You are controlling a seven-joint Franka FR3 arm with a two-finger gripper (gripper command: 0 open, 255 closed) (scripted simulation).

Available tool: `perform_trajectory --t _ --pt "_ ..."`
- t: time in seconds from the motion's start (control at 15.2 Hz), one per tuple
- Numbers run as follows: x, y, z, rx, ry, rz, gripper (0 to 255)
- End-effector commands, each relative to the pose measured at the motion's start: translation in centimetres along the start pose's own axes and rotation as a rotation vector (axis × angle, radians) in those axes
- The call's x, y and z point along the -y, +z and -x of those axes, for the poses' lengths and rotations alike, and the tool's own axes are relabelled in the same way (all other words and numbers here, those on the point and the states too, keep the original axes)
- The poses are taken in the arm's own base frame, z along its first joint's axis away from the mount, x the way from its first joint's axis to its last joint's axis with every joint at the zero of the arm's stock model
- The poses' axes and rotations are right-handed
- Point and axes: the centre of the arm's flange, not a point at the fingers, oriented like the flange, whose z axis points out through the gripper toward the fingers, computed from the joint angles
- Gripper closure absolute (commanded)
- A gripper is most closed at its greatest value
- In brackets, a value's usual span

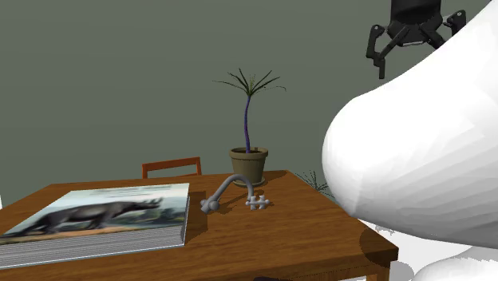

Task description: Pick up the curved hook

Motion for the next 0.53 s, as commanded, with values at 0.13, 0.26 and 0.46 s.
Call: perform_trajectory --t 0.13,0.26,0.46 --pt "2.2 1.3 0.0 -0.004 0.019 -0.003 0" --pt "4.5 2.7 -0.1 -0.008 0.038 -0.006 0" --pt "7.8 4.6 -0.3 -0.014 0.067 -0.011 0"
